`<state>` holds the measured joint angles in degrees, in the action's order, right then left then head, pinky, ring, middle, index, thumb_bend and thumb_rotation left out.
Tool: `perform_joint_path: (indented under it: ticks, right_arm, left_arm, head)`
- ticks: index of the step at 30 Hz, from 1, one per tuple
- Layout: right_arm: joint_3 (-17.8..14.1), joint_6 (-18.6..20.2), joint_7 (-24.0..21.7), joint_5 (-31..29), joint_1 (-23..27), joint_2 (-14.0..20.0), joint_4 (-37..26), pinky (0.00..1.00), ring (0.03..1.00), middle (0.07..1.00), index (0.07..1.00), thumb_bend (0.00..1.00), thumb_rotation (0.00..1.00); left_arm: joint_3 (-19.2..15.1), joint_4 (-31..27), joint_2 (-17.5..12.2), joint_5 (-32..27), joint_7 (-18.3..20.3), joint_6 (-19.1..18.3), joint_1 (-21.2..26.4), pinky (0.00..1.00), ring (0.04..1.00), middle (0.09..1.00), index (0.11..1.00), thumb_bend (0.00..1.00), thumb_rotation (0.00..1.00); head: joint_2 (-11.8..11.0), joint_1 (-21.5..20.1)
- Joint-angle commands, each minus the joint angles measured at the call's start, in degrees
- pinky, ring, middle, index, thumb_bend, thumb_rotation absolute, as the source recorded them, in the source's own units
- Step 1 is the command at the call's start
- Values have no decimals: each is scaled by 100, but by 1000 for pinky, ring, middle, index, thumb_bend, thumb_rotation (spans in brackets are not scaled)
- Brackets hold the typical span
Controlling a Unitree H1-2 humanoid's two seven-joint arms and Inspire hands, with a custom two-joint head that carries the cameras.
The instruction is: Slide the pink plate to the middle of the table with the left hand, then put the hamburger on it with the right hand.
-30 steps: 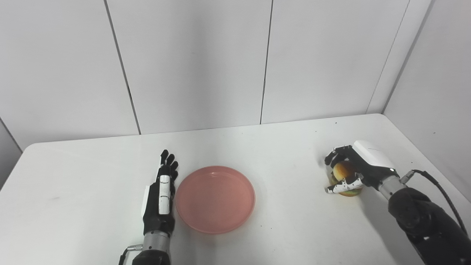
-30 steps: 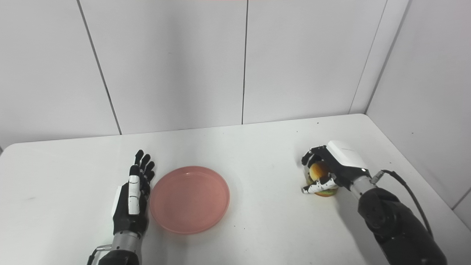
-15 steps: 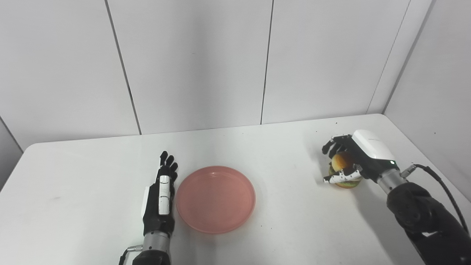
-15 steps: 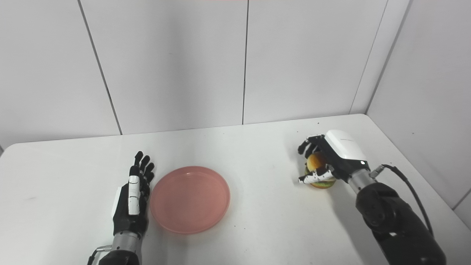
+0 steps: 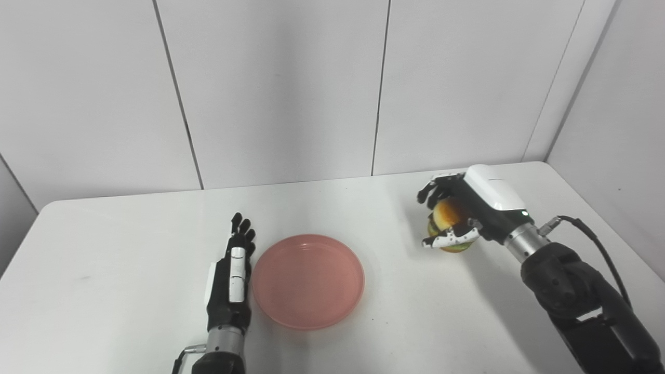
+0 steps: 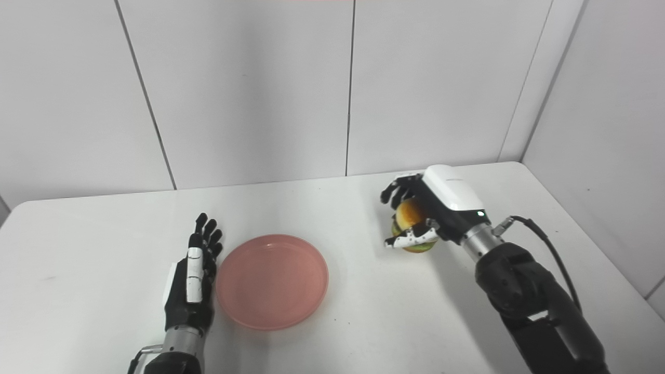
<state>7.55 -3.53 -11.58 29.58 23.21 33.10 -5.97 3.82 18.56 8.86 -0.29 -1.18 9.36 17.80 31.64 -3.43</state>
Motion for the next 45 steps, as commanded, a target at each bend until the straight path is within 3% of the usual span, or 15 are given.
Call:
perform_joint_path:
  ticks: [1,5,10,13,19,33,40,45]
  right_arm:
    - [49,-142,-127,-116,430,-83,-266,434,432,481,518,515,0]
    - [273,-59,-374,-70,649,-392,-400,374,407,478,527,513,0]
    - [655,-318,-489,-38,1004,-811,-201,386,414,483,524,514,0]
    - [838,-281,-567,95,1121,-992,-192,299,375,466,535,511,0]
    - [1079,-178,-905,49,1259,-1255,31,342,393,478,536,512,0]
    - [1514,-923,-690,338,1346,-1459,1408,302,371,471,543,509,0]
    - [1635,-899,-569,592,1329,-1579,1964,260,363,462,540,509,0]
    - [1661,-1006,-409,613,1292,-1645,2208,320,383,485,552,508,0]
  left_arm:
    - [52,229,143,118,-137,108,-237,1000,980,989,983,710,1000]
    - [73,226,172,169,-174,70,-241,1000,980,986,980,726,1000]
    - [73,204,202,186,-169,67,-273,990,976,982,975,729,1000]
    - [85,205,220,199,-191,58,-268,992,981,987,978,731,1000]
    - [108,330,254,247,-251,219,-240,997,979,989,983,721,1000]
    - [155,265,326,234,-299,181,-268,991,968,974,971,717,1000]
    - [151,225,344,186,-290,156,-313,986,972,979,976,716,1000]
    - [178,236,310,176,-273,171,-310,981,979,986,987,707,1000]
  head:
    - [-3,76]
    - [1,139]
    - [16,271]
    - [22,341]
    - [9,511]
    - [46,677]
    - [55,699]
    - [54,693]
